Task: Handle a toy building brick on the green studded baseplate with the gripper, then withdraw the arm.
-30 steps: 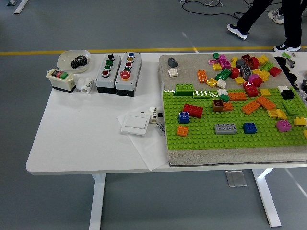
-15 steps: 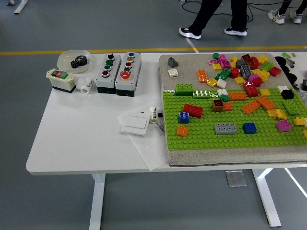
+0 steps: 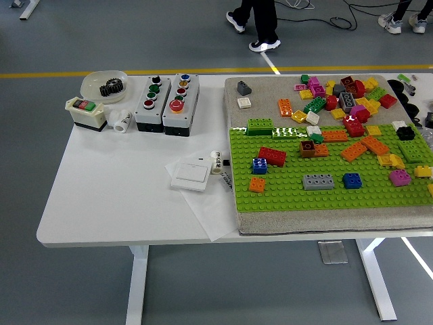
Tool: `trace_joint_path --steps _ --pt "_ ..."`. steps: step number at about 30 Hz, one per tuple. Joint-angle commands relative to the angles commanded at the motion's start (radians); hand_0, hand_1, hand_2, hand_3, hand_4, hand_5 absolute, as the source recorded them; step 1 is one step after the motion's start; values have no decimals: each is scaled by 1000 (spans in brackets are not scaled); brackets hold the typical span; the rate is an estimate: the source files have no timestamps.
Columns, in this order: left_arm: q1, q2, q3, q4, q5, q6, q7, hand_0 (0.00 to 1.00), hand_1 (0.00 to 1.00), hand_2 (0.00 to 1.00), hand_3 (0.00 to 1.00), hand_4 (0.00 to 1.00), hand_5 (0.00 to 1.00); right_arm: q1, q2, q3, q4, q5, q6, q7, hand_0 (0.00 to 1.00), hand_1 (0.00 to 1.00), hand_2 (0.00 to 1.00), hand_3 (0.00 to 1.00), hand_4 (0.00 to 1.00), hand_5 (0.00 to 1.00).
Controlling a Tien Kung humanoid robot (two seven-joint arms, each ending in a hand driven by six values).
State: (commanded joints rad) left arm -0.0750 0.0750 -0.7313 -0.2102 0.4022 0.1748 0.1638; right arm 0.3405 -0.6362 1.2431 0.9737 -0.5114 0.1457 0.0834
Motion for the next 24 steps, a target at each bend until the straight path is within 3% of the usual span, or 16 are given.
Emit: trace_joint_path --steps 24 --pt "1 -1 -5 0 2 2 -1 815 879 879 793 833 703 -1 -2 -13 -2 -1 -4 -3 876 806 819 833 998 889"
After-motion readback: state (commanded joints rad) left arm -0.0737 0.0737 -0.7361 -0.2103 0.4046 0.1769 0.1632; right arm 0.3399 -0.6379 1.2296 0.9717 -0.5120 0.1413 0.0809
